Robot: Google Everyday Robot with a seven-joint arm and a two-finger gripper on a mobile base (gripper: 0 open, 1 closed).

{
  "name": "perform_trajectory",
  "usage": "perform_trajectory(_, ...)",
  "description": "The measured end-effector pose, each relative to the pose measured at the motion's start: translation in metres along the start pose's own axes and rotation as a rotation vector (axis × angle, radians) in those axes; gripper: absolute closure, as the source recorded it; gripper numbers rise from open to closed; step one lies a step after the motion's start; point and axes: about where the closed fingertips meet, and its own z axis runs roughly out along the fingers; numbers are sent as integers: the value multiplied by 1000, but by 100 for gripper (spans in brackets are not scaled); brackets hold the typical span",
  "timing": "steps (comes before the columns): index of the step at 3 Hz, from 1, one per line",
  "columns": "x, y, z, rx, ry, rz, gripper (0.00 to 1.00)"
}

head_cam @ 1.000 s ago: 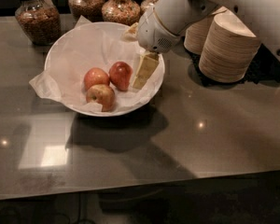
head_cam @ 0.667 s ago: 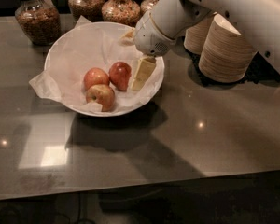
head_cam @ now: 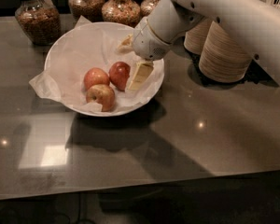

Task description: Pick apple from white bowl

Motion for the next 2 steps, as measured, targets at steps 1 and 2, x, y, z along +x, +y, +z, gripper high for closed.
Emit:
perform_trajectory(1,4,1,4,-1,7,-22,27)
perform_trajectory(2,5,-1,10,-3,12,-42,26)
